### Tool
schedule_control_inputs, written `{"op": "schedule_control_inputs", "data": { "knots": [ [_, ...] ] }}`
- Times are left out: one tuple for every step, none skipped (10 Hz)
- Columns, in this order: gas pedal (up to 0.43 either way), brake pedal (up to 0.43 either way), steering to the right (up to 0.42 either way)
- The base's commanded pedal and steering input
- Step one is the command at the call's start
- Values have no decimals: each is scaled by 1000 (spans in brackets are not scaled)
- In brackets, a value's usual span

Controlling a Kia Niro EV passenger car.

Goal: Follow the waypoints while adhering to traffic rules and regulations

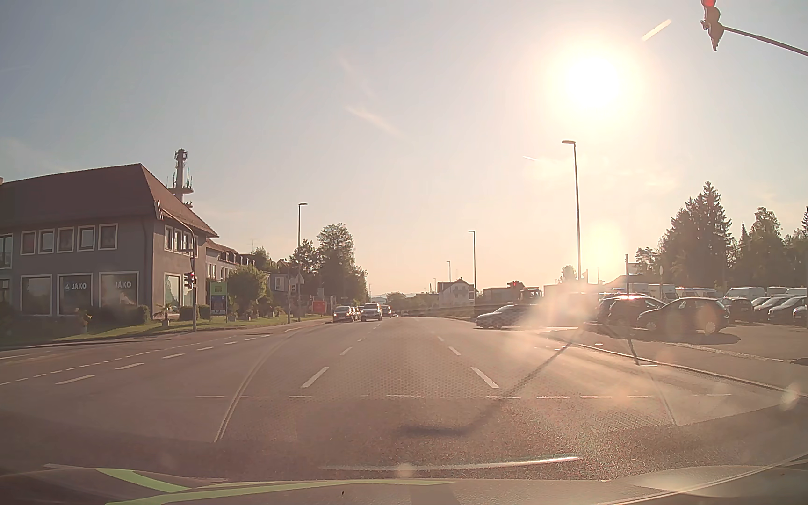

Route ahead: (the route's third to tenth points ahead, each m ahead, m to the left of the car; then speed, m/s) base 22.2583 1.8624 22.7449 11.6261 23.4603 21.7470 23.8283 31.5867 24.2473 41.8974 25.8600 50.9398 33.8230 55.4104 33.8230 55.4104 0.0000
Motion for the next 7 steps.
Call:
{"op": "schedule_control_inputs", "data": {
  "knots": [
    [0, 366, 0],
    [0, 396, 0],
    [0, 402, 0],
    [0, 409, 0],
    [0, 409, 0],
    [0, 402, 0],
    [0, 402, 0]
  ]
}}
